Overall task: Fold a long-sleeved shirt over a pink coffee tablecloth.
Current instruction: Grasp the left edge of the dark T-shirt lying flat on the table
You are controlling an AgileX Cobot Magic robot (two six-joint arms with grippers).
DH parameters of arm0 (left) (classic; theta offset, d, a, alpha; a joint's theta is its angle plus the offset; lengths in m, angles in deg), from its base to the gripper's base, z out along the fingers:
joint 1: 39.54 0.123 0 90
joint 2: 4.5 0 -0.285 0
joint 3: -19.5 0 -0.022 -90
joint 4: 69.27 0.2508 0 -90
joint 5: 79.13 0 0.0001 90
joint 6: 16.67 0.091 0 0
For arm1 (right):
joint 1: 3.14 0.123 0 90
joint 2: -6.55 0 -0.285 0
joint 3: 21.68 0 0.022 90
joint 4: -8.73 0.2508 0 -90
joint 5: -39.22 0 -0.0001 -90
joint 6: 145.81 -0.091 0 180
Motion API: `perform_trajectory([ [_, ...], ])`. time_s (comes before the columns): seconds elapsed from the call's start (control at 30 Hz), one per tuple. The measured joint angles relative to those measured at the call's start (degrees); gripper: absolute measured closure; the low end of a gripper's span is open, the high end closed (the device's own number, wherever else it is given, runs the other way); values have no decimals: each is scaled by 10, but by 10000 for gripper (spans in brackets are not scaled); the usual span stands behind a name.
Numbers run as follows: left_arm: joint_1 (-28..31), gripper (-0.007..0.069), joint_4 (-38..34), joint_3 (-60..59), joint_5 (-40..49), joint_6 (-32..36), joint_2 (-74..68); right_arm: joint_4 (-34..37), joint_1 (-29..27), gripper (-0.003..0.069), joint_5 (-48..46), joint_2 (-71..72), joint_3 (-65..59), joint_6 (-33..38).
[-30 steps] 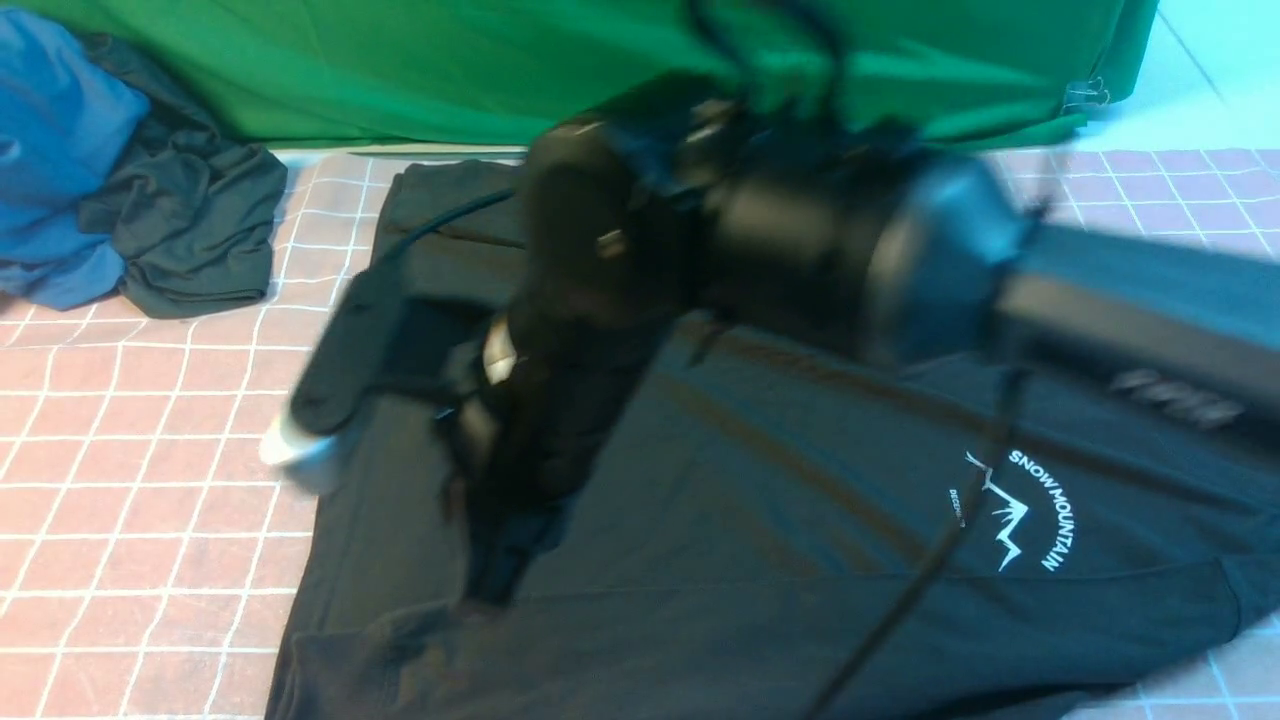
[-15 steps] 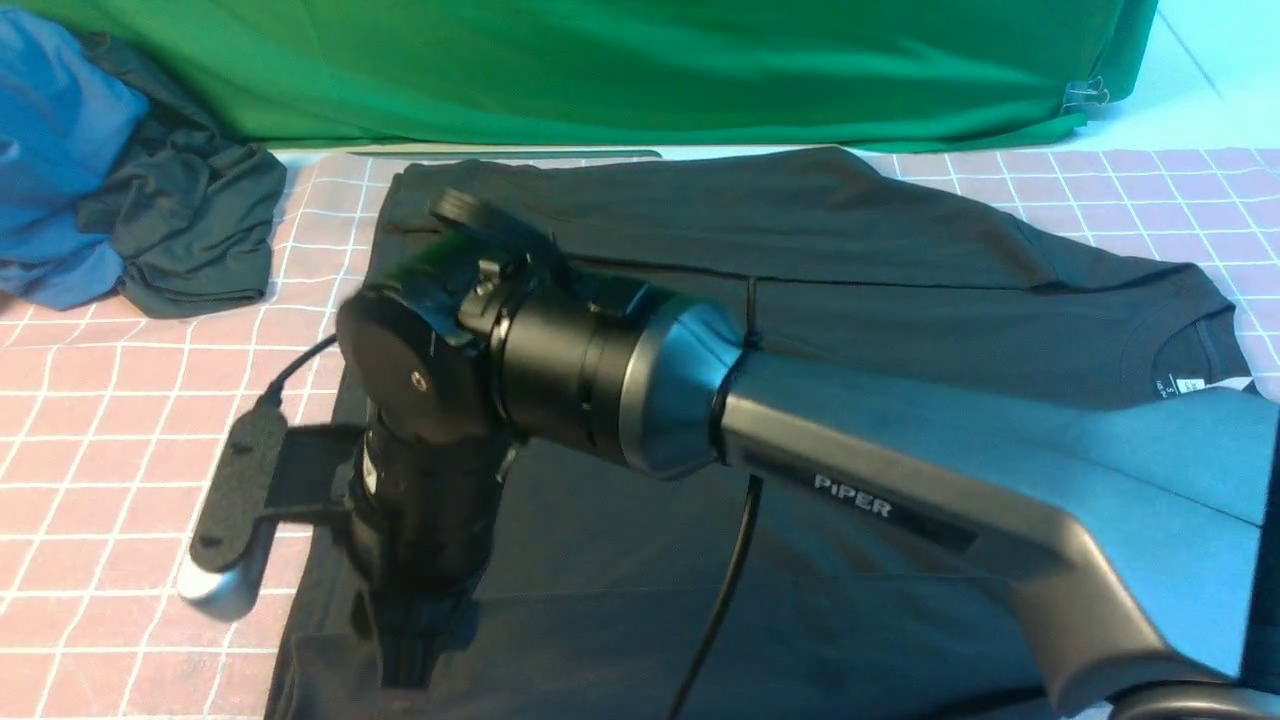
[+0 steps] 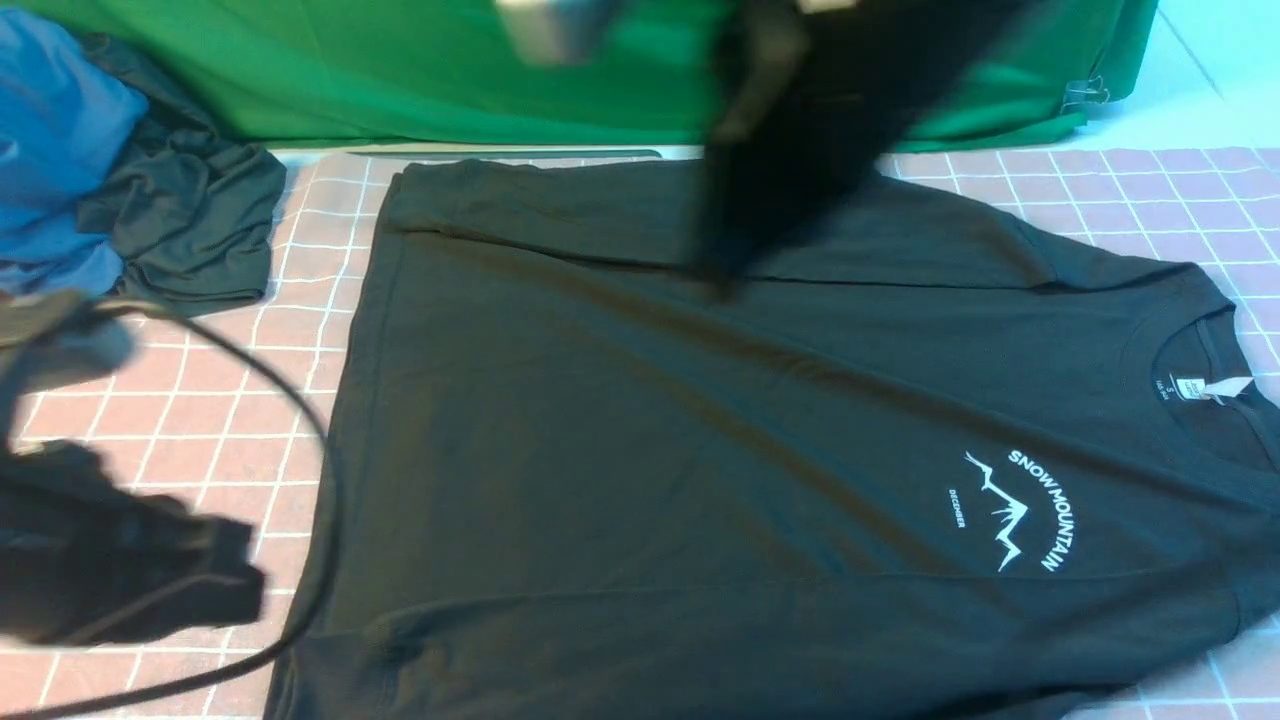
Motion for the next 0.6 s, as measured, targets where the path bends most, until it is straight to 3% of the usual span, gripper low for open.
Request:
perform_trajectory([
  [0.13, -1, 610, -16, 0, -9, 36, -81, 9, -35, 621, 0, 135, -153, 4],
  [0.27, -38, 610, 22, 0, -35, 35, -124, 48, -57, 622, 26, 252, -278, 4],
  [0.43, -138, 608, 138, 2, -97, -51, -157, 76, -65, 623, 52, 356, -368, 11],
  [0.47, -159, 606, 178, 6, -109, -98, -163, 78, -65, 623, 53, 378, -385, 13],
  [0.5, -171, 592, 215, 9, -117, -132, -169, 79, -65, 623, 56, 394, -398, 15],
  [0.6, -180, 559, 238, 12, -133, -161, -177, 80, -65, 623, 57, 424, -421, 15],
])
